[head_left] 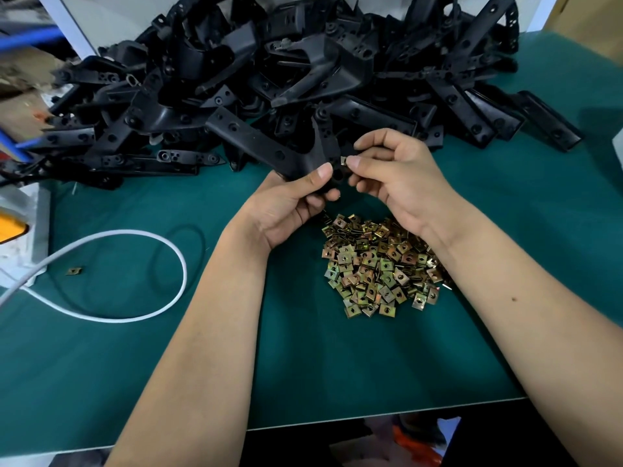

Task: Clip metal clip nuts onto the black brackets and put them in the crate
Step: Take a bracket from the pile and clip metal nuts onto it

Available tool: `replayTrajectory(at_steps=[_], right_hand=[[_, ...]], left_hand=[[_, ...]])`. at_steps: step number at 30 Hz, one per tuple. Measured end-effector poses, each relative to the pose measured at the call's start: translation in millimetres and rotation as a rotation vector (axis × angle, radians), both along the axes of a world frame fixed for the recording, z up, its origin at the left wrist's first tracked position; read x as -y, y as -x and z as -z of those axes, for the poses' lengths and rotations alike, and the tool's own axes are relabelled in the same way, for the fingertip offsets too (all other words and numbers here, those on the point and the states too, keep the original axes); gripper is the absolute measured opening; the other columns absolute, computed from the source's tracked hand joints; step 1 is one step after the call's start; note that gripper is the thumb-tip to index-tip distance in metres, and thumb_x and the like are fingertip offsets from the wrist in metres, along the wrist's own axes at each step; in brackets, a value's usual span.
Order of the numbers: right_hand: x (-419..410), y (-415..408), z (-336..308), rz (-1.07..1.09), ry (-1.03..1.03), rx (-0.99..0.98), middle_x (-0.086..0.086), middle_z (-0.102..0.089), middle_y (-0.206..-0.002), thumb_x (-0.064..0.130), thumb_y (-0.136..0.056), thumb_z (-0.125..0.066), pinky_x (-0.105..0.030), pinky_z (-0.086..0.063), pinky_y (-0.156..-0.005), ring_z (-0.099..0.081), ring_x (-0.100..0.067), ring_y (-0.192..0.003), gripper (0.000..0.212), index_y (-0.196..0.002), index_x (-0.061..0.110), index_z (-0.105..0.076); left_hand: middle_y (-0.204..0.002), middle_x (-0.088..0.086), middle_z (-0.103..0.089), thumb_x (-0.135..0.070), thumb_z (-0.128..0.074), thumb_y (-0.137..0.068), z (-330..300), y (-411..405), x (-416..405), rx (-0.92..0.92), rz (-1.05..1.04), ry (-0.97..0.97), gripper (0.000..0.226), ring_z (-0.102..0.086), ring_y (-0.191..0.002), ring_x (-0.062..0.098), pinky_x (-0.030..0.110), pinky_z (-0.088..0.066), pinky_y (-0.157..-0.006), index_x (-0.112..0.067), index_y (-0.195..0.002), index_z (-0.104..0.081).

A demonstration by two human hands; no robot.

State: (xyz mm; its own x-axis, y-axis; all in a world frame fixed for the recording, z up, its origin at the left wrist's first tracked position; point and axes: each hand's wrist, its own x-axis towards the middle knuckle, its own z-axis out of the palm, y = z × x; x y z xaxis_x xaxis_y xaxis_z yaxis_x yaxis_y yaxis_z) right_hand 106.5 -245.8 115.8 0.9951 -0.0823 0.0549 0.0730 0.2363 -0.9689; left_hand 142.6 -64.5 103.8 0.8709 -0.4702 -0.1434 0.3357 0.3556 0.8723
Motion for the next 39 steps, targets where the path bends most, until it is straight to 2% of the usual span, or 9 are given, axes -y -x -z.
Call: replayTrajectory(at_steps=[8, 17, 24, 27, 30, 32, 35, 37, 39], right_hand=[[6.0, 4.0, -7.3, -0.092, 0.074, -0.009, -0.003, -0.065, -0.073, -0.012, -0.092, -0.065, -0.019, -0.047, -0.054, -0.062, -0.012, -0.061, 0.029, -0.111, 0.008, -0.058], [1.2, 4.9, -3.0, -0.112, 0.067, 0.033, -0.002, -0.061, -0.072, -0.011, -0.093, -0.064, -0.019, -0.044, -0.053, -0.060, -0.013, -0.061, 0.028, -0.109, 0.010, -0.057], [7.0, 4.4, -3.0, -0.218, 0.191, 0.059, -0.003, -0.057, -0.074, -0.012, -0.092, -0.064, -0.019, -0.040, -0.053, -0.058, -0.013, -0.061, 0.038, -0.120, 0.011, -0.054], [3.8, 2.4, 0.6, -0.163, 0.237, 0.065, -0.002, -0.063, -0.075, -0.008, -0.092, -0.067, -0.020, -0.044, -0.054, -0.062, -0.015, -0.064, 0.036, -0.122, 0.009, -0.055], [-0.1, -2.9, 5.6, -0.001, 0.211, 0.021, -0.004, -0.071, -0.081, 0.001, -0.098, -0.065, -0.023, -0.047, -0.055, -0.066, -0.017, -0.065, 0.020, -0.116, 0.009, -0.061], [3.2, -5.6, 10.2, 0.116, 0.409, 0.056, -0.003, -0.076, -0.086, 0.005, -0.101, -0.062, -0.024, -0.048, -0.059, -0.068, -0.013, -0.066, 0.012, -0.109, 0.013, -0.067], [11.4, -5.7, 15.5, 0.115, 1.019, 0.209, 0.010, -0.072, -0.099, 0.014, -0.098, -0.068, -0.023, -0.050, -0.079, -0.062, 0.002, -0.081, 0.020, -0.114, 0.024, -0.075], [9.8, -4.7, 16.5, 0.000, 1.228, 0.221, 0.005, -0.065, -0.114, 0.024, -0.096, -0.073, -0.030, -0.048, -0.088, -0.057, -0.008, -0.095, 0.030, -0.125, 0.028, -0.073], [4.2, -5.1, 17.3, -0.072, 1.343, 0.198, 0.002, -0.058, -0.122, 0.032, -0.094, -0.074, -0.036, -0.048, -0.094, -0.055, -0.015, -0.108, 0.034, -0.128, 0.032, -0.072]], left_hand=[[-0.089, 0.010, -0.074, -0.012, -0.071, -0.079, 0.7, 0.7, -1.7, -0.010, 0.024, -0.027, 0.019, -0.068, -0.065, 0.017, 0.011, -0.042, -0.046, -0.008, -0.098, -0.073], [-0.086, 0.006, -0.073, -0.012, -0.073, -0.074, -3.4, 2.9, -2.0, -0.009, 0.023, -0.112, 0.029, -0.066, -0.063, 0.015, 0.010, -0.041, -0.046, -0.006, -0.102, -0.069], [-0.085, 0.004, -0.076, -0.016, -0.079, -0.067, -5.1, 0.1, -6.8, -0.003, 0.085, -0.260, 0.037, -0.069, -0.061, 0.014, 0.011, -0.046, -0.046, -0.009, -0.103, -0.072], [-0.086, 0.004, -0.077, -0.018, -0.082, -0.068, -4.2, -1.5, -8.2, 0.072, 0.037, -0.294, 0.033, -0.070, -0.062, 0.013, 0.012, -0.046, -0.048, -0.010, -0.099, -0.074], [-0.085, 0.001, -0.077, -0.012, -0.080, -0.083, -2.6, -1.6, -1.4, 0.190, -0.098, -0.288, 0.017, -0.068, -0.063, 0.011, 0.014, -0.045, -0.050, -0.012, -0.099, -0.074], [-0.087, -0.001, -0.077, -0.009, -0.076, -0.089, -1.4, -4.1, 1.8, 0.145, -0.226, -0.208, 0.012, -0.068, -0.066, 0.011, 0.016, -0.044, -0.052, -0.012, -0.101, -0.072], [-0.090, 0.003, -0.073, -0.008, -0.074, -0.090, -0.4, -11.4, -2.6, 0.031, -0.397, -0.044, 0.020, -0.068, -0.077, 0.016, 0.022, -0.049, -0.057, -0.006, -0.109, -0.067], [-0.095, 0.009, -0.070, -0.002, -0.071, -0.090, 0.5, -14.1, -6.1, 0.035, -0.445, -0.002, 0.022, -0.068, -0.085, 0.020, 0.025, -0.053, -0.064, -0.003, -0.110, -0.064], [-0.096, 0.011, -0.072, 0.004, -0.069, -0.088, 1.7, -13.7, -7.3, 0.056, -0.434, 0.002, 0.019, -0.070, -0.087, 0.022, 0.028, -0.057, -0.072, -0.003, -0.106, -0.066]])
